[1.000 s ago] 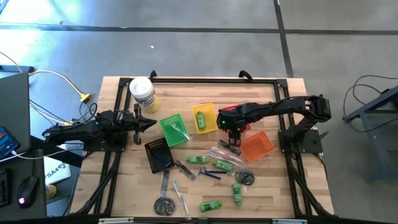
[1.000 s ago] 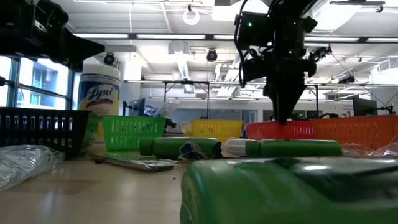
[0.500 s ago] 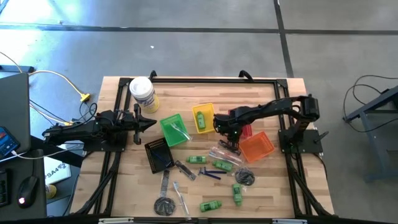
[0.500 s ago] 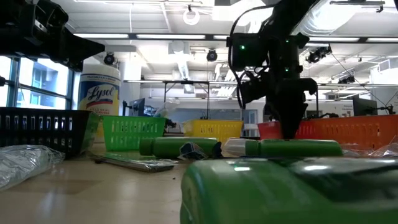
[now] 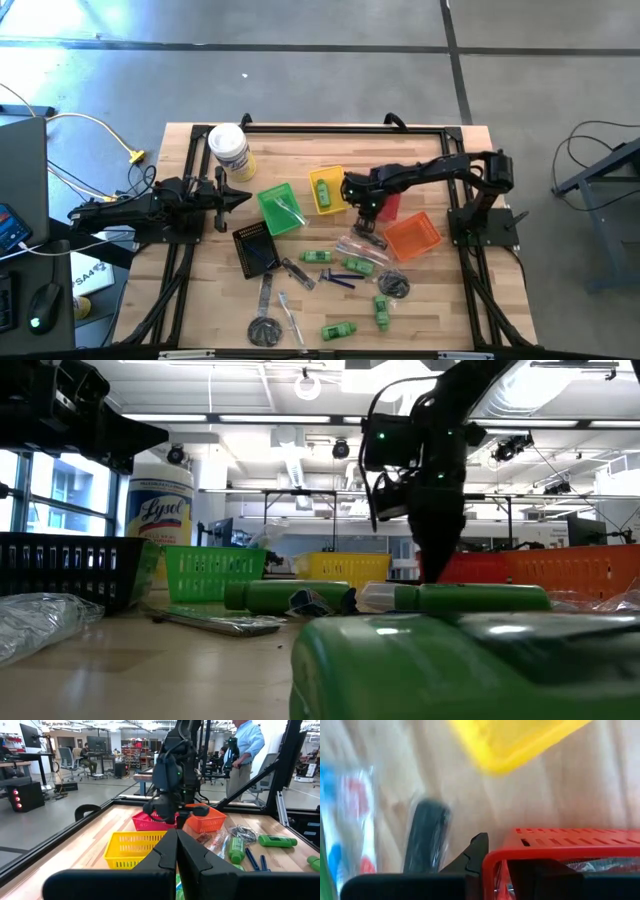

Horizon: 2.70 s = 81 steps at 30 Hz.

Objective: Pick & Place Travel size toiletries
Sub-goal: Adjust the red bin, then put the black hairbrush into the orange bin

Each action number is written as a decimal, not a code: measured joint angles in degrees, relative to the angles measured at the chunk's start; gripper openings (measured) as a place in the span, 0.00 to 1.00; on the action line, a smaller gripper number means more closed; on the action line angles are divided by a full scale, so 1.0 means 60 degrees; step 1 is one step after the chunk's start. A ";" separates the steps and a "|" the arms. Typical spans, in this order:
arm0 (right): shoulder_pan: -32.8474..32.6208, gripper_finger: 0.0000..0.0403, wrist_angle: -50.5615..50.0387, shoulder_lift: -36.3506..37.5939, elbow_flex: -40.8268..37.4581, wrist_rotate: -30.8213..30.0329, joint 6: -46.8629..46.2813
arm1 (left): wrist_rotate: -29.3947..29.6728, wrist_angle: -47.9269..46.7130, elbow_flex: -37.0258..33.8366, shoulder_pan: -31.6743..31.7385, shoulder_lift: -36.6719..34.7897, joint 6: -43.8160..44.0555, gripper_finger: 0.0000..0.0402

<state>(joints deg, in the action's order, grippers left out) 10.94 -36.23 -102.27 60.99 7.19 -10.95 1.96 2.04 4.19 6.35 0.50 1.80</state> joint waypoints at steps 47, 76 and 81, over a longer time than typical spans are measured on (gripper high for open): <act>-0.0156 0.58 0.1105 0.4530 -0.0034 0.0142 0.0328 | -0.0004 -0.0087 0.0000 0.0000 0.0003 0.0004 0.00; -0.2341 0.02 0.9447 1.2778 -0.8696 -0.1870 0.0542 | 0.0024 -0.0154 0.0000 0.0000 0.0001 0.0000 0.00; -0.2689 0.01 0.9730 1.2906 -0.8975 -0.2086 0.0797 | 0.0025 -0.0156 0.0000 0.0000 0.0001 0.0000 0.00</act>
<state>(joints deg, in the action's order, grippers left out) -5.20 22.15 -24.84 7.14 -5.32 -6.17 2.11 1.11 4.19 6.35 0.50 1.80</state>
